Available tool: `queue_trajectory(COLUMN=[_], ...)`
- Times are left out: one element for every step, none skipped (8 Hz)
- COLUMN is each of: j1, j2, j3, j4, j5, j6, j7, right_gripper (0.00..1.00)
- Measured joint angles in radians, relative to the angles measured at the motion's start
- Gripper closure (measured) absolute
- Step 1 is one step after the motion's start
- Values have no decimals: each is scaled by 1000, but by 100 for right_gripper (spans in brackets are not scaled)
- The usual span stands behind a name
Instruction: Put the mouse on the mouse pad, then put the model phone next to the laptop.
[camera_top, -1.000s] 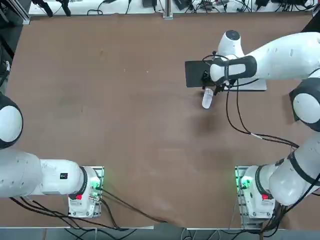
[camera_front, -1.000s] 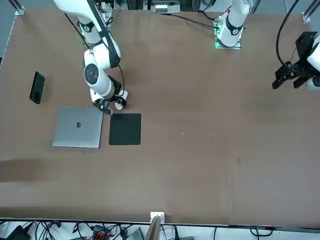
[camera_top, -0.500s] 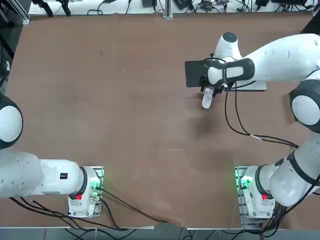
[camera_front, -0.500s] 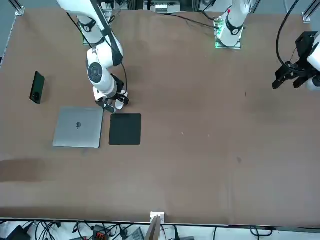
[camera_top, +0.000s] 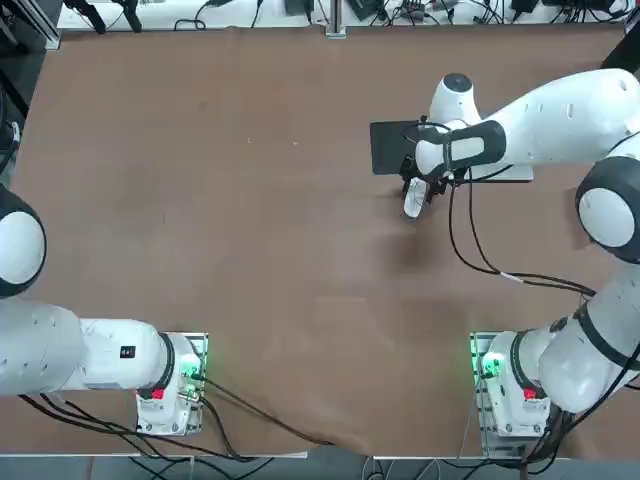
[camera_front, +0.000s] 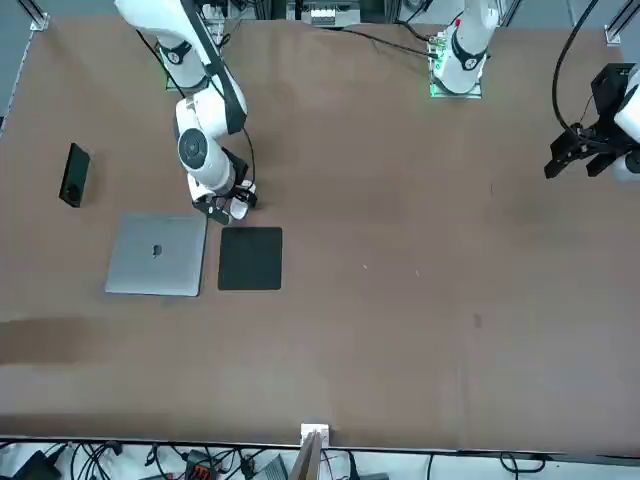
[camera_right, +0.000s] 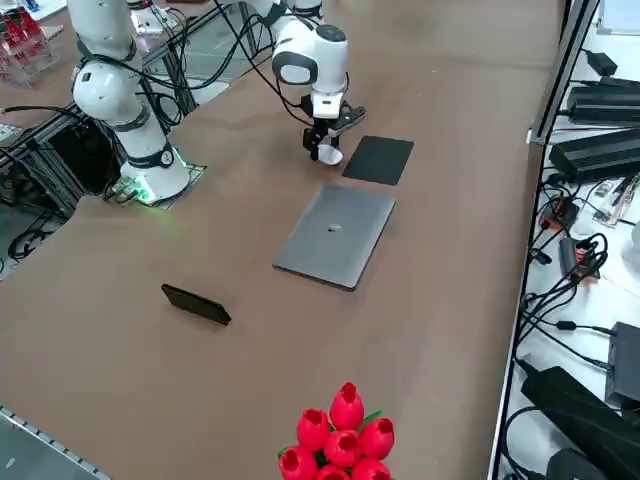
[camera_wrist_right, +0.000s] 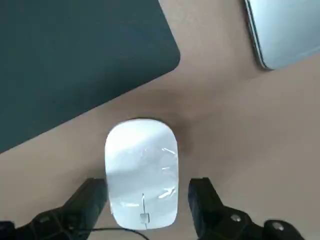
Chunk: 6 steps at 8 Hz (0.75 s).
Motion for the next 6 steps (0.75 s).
queue_trajectory(j1=[0, 0, 0, 2, 5, 7], j2=[1, 3, 8, 19, 32, 40], j3=[0, 0, 0, 0, 0, 0], j4=[0, 0, -1, -1, -1, -1], j5=[0, 0, 0, 0, 0, 0], j6=[0, 1, 11, 24, 34, 42], j7=[3, 6, 9, 10, 11, 12], right_gripper=[0, 0, 0, 0, 0, 4])
